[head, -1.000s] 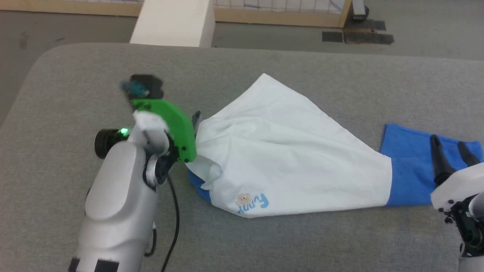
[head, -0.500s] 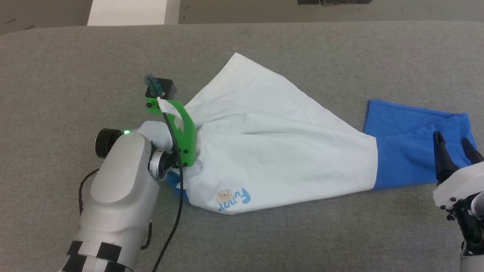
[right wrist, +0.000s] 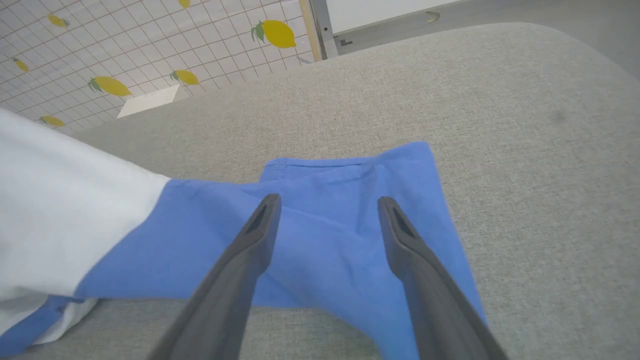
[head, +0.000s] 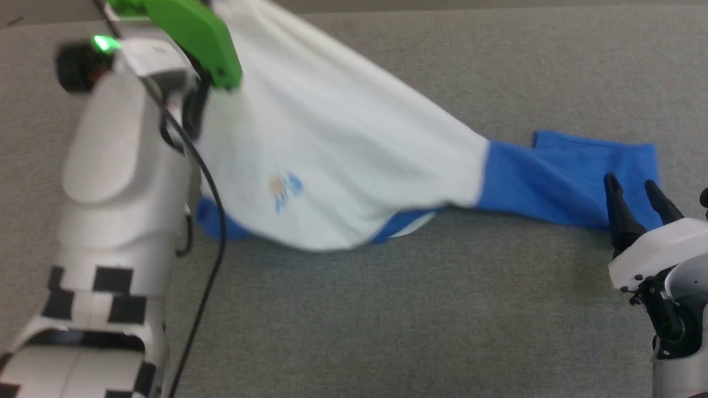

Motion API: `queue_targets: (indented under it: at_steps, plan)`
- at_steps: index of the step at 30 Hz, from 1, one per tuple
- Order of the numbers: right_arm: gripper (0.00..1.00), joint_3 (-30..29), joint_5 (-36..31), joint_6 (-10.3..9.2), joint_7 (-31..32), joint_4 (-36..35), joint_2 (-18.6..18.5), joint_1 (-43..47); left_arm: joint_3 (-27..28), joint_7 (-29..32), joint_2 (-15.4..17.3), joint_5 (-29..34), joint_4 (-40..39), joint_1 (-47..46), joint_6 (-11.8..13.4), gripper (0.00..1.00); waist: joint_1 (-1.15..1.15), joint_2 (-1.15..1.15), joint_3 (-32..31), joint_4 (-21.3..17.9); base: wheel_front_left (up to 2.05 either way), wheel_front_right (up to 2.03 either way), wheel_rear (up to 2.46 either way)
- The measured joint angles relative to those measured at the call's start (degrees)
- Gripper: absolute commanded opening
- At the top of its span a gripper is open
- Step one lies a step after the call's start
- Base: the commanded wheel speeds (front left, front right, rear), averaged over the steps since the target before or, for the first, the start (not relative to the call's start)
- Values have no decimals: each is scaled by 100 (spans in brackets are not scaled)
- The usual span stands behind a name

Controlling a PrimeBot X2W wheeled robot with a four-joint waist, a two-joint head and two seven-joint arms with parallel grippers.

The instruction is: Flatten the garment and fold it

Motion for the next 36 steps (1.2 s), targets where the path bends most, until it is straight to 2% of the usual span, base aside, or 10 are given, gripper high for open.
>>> queue_targets:
  at_steps: [4,6,9,10,11,18,22,25,30,36]
  plan:
    - [100,49,13,0,-92,93,-1,-8,98,-848,87,97,-47,-747,44,0,0,0,193,-177,0,0,0]
    - [100,52,47,0,-135,146,-1,-12,81,-1009,100,176,59,-945,41,0,0,0,285,-264,0,0,0]
    - [100,63,62,0,-211,203,-3,-19,37,-939,101,183,445,-1006,-12,0,0,0,427,-380,0,0,0]
    - [100,68,62,0,-231,226,-2,-20,42,-906,91,160,597,-982,-27,62,0,0,467,-419,0,0,0]
    - [100,67,62,0,-250,242,-2,-21,35,-936,83,149,703,-956,-54,100,0,0,506,-450,0,0,0]
    - [100,74,58,0,-267,297,-3,-27,102,-1656,-89,-163,911,-826,-381,100,0,0,556,-414,0,0,0]
    - [100,157,47,0,-255,303,-5,-29,200,-2315,-5,-220,754,-397,-546,100,0,0,406,-307,0,0,0]
    - [100,242,12,0,-205,312,-4,-27,312,-2802,86,-265,441,138,-571,100,0,0,250,-158,0,0,0]
    - [100,463,-32,0,-129,390,-3,-18,615,-3071,202,-392,-382,1693,-382,100,0,0,-115,77,0,0,0]
    - [100,731,-292,0,144,477,-10,-85,927,-3104,35,-535,-1305,3417,-24,100,0,0,-408,320,0,0,0]
